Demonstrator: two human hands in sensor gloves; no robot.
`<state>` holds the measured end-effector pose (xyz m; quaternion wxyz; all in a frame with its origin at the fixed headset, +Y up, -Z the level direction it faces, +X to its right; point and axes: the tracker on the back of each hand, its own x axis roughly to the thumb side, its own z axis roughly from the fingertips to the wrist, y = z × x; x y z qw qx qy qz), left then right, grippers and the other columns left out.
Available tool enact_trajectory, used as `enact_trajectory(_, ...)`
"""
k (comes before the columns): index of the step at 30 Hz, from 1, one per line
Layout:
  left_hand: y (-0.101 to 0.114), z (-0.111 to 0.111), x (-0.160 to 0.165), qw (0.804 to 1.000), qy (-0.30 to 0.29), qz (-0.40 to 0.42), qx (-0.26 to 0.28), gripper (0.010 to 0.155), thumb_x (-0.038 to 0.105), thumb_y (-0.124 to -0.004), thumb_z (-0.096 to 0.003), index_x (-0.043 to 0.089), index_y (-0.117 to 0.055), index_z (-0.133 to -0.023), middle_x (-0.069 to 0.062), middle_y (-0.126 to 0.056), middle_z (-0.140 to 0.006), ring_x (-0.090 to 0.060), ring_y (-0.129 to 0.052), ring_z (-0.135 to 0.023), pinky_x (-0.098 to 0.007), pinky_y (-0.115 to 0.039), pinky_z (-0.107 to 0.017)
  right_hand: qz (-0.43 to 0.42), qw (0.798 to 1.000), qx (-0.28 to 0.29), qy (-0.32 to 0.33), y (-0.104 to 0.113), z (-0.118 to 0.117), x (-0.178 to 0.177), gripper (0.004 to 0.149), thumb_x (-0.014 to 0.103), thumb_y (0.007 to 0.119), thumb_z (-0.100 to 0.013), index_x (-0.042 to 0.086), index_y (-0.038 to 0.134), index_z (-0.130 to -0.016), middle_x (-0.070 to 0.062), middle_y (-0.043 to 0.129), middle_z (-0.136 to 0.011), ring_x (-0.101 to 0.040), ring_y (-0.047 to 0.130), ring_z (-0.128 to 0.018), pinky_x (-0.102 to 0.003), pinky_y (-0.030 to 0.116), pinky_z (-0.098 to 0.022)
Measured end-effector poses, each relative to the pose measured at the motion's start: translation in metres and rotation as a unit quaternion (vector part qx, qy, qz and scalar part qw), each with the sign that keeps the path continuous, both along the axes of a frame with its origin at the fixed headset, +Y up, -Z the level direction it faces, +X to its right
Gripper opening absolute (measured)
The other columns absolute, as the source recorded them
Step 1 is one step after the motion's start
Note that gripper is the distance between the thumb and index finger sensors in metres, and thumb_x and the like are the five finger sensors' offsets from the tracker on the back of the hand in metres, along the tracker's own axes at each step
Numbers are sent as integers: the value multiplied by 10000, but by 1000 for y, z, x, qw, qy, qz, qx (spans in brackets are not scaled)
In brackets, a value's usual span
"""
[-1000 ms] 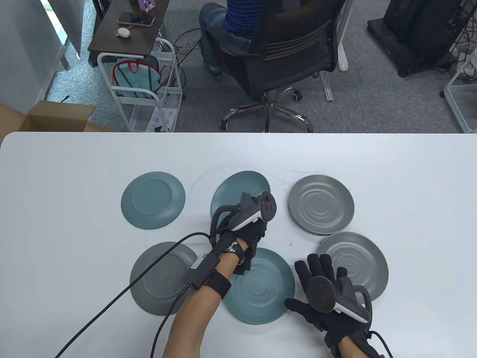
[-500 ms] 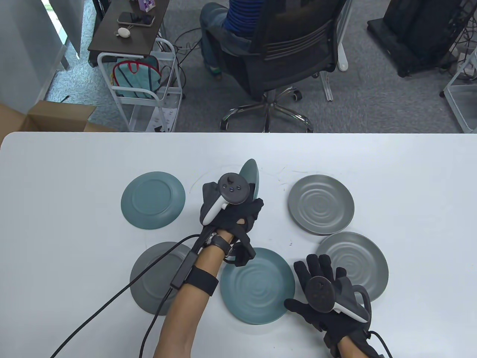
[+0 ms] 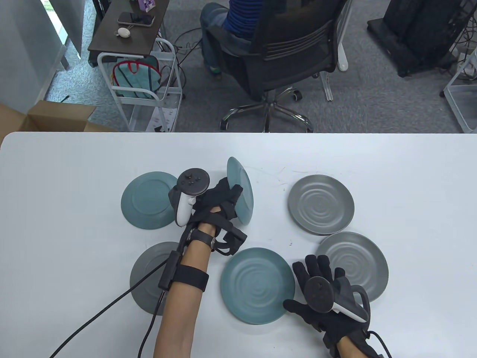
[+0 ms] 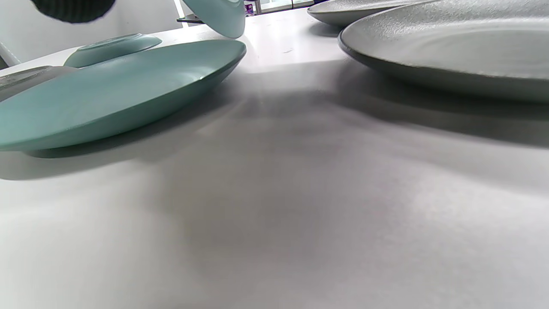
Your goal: Flip plate to back facing up
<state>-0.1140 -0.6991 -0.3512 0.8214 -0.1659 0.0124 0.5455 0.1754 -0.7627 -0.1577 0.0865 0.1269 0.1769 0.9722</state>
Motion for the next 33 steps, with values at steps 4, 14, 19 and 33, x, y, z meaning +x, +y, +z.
enact_trajectory(4, -13, 1, -12, 999, 28, 11, -21, 611, 357, -659, -584, -8, -569, -1065, -143, -830, -887, -277, -1080, -654, -336, -945, -425, -4, 1000, 4, -2, 1, 1, 0, 927, 692, 585, -471, 186, 202, -1148, -192, 111, -1185, -451, 86, -1069, -721, 190, -725)
enact_trajectory(14, -46, -1, -32, 992, 82, -45, -80, 645, 385, -669, -577, -41, -586, -1053, -143, -863, -828, -258, -1109, -550, -313, -954, -367, -2, 1000, 6, 0, 2, 1, 0, 930, 692, 586, -469, 184, 204, -1148, -190, 112, -1186, -451, 87, -1070, -721, 192, -724)
enact_trajectory(19, -58, -4, -30, 985, 93, -100, -102, 655, 403, -676, -571, -48, -613, -1041, -131, -886, -789, -242, -1118, -488, -303, -950, -330, -4, 1000, 8, 1, 2, 1, -1, 930, 692, 586, -470, 185, 200, -1148, -190, 111, -1186, -450, 86, -1070, -721, 190, -725)
enact_trajectory(33, -73, -7, -13, 960, 94, -240, -114, 669, 417, -675, -568, -61, -628, -1033, -140, -916, -728, -206, -1124, -424, -281, -946, -286, -8, 1000, 6, 2, 2, 1, -1, 930, 691, 586, -470, 185, 200, -1148, -190, 110, -1186, -451, 84, -1069, -721, 190, -725)
